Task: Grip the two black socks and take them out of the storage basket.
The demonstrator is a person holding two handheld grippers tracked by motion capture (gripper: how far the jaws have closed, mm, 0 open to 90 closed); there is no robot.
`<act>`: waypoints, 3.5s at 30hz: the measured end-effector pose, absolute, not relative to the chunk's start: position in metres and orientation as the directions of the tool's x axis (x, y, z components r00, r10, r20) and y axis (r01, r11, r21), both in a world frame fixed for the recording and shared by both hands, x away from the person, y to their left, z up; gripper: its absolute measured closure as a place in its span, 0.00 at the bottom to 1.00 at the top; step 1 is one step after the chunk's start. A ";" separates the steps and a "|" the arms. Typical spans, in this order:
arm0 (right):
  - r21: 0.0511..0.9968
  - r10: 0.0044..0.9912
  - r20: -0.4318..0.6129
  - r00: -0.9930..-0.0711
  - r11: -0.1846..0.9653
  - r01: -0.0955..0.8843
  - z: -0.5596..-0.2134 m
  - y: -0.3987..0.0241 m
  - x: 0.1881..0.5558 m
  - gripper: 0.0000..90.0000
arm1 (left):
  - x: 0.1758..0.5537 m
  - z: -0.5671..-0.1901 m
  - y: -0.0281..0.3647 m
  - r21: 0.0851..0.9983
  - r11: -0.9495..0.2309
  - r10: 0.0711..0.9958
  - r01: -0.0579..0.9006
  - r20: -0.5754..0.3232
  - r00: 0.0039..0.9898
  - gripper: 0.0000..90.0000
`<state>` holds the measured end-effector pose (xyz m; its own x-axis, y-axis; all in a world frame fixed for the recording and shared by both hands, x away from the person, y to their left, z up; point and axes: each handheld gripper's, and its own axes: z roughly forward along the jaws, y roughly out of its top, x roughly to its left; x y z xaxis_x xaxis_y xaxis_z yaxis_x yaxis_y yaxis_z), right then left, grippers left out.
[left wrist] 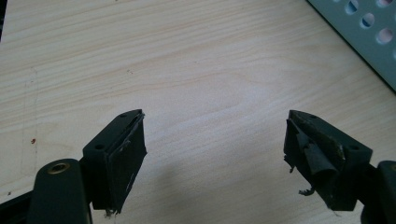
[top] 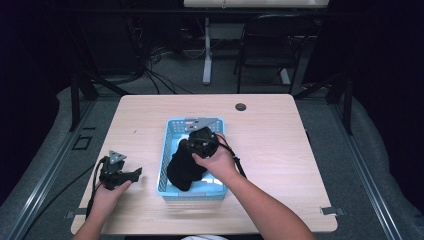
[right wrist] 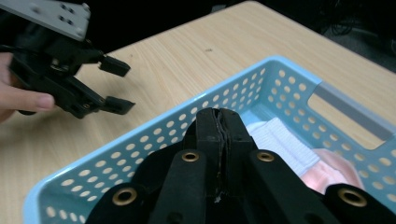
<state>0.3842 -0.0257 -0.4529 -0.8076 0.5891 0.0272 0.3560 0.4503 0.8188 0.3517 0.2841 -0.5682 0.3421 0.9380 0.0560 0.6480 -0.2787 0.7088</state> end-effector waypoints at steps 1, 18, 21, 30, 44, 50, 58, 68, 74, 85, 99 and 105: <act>0.825 0.588 0.024 -0.809 0.445 0.348 -0.449 -0.028 0.382 0.98 | 0.352 -0.568 0.284 0.709 -0.279 0.938 0.648 0.056 0.342 0.23; 0.884 0.594 -0.009 -0.804 0.380 0.271 -0.398 -0.063 0.363 0.98 | 0.351 -0.568 0.283 0.707 -0.282 0.938 0.649 0.059 0.343 0.23; 0.889 0.599 -0.005 -0.801 0.368 0.271 -0.393 -0.073 0.359 0.98 | 0.351 -0.568 0.284 0.707 -0.284 0.937 0.648 0.060 0.344 0.23; 0.903 0.628 -0.002 -0.778 0.336 0.269 -0.375 -0.110 0.347 0.97 | 0.352 -0.569 0.283 0.707 -0.284 0.937 0.648 0.062 0.343 0.23; 0.908 0.725 -0.030 -0.688 0.307 0.284 -0.370 -0.182 0.320 0.97 | 0.352 -0.569 0.283 0.704 -0.285 0.938 0.650 0.063 0.342 0.23; 0.909 0.742 -0.032 -0.670 0.299 0.289 -0.374 -0.196 0.313 0.97 | 0.352 -0.569 0.283 0.704 -0.285 0.938 0.651 0.065 0.341 0.23; 0.904 0.769 -0.030 -0.639 0.294 0.311 -0.392 -0.208 0.310 0.97 | 0.352 -0.569 0.283 0.703 -0.285 0.938 0.652 0.064 0.341 0.23; 0.884 0.806 0.011 -0.592 0.269 0.382 -0.422 -0.225 0.323 0.97 | 0.352 -0.569 0.283 0.704 -0.284 0.938 0.651 0.063 0.341 0.23; 0.855 0.840 0.032 -0.542 0.257 0.450 -0.452 -0.239 0.339 0.97 | 0.352 -0.569 0.283 0.704 -0.286 0.937 0.650 0.064 0.343 0.23; 0.808 0.940 0.147 -0.308 0.066 0.585 -0.520 -0.292 0.375 0.97 | 0.352 -0.569 0.282 0.702 -0.292 0.936 0.650 0.068 0.346 0.23; 0.813 0.959 0.109 -0.261 0.065 0.579 -0.531 -0.296 0.376 0.69 | 0.352 -0.569 0.282 0.705 -0.288 0.936 0.648 0.065 0.346 0.23; 0.816 0.959 0.076 -0.273 0.098 0.570 -0.530 -0.291 0.375 0.63 | 0.352 -0.569 0.282 0.702 -0.293 0.935 0.650 0.067 0.349 0.23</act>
<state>0.3750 -0.2915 -0.5304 -0.2734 0.9589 0.0760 0.5697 0.0978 0.8160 0.3521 0.2824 -0.5690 0.3489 0.9347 0.0675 0.6495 -0.2931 0.7016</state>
